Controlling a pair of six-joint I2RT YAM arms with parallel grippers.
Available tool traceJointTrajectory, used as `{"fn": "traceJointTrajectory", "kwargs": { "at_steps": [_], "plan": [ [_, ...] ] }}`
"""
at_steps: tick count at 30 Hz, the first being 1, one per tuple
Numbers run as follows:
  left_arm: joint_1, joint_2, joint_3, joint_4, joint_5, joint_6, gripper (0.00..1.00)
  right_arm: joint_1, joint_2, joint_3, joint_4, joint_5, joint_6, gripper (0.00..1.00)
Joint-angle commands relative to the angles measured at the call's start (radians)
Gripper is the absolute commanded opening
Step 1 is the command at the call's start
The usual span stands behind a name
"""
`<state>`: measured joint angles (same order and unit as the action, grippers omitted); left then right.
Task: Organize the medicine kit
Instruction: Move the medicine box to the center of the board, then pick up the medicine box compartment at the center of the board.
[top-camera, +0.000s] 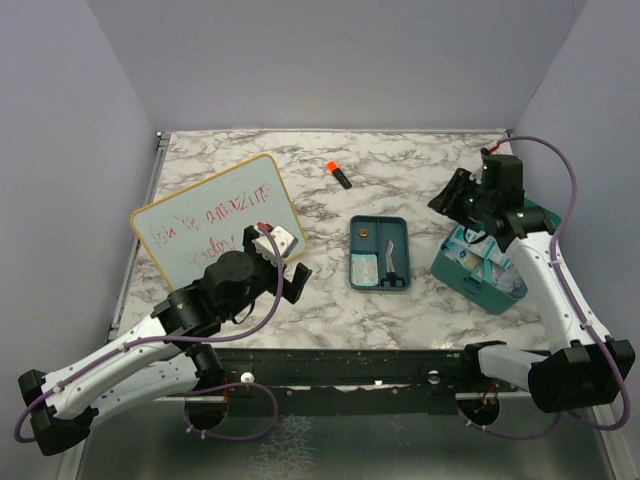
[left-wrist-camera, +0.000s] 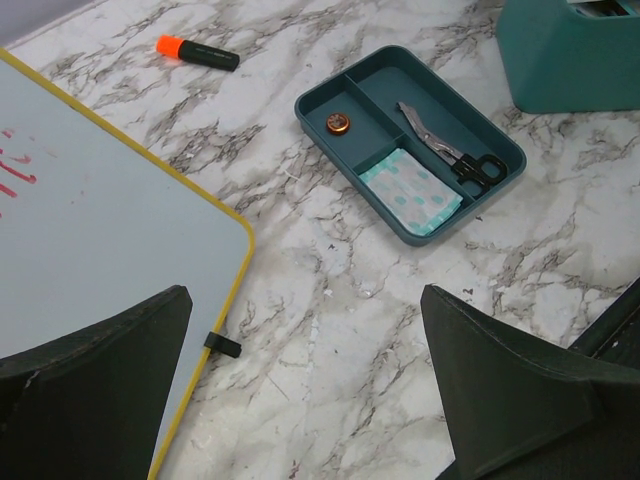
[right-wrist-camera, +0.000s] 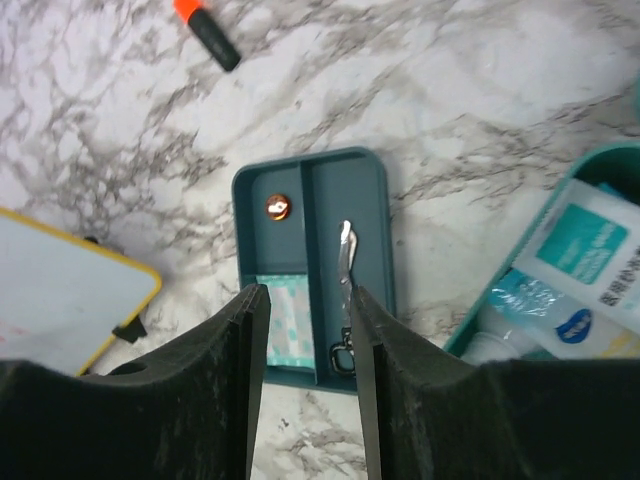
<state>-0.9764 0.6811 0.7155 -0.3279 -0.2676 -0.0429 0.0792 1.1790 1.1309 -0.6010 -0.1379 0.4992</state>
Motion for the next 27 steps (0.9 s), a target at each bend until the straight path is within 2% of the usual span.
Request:
{"fn": "traceJointTrajectory", "kwargs": {
  "at_steps": [1, 7, 20, 27],
  "plan": [
    [-0.001, -0.015, -0.007, -0.012, -0.051, -0.004, 0.99, 0.133, 0.017, 0.028, -0.051, 0.088, 0.019, 0.43],
    [-0.001, -0.043, -0.010, -0.012, -0.075, -0.008, 0.99, 0.272, 0.086, 0.034, -0.029, 0.212, 0.012, 0.42],
    [-0.001, -0.171, -0.014, -0.007, -0.211, -0.026, 0.99, 0.614, 0.420, 0.161, 0.025, 0.407, 0.111, 0.39],
    [-0.001, -0.247, -0.030, 0.011, -0.247, -0.031, 0.99, 0.698, 0.640, 0.299, -0.042, 0.488, 0.126, 0.37]
  ]
}}
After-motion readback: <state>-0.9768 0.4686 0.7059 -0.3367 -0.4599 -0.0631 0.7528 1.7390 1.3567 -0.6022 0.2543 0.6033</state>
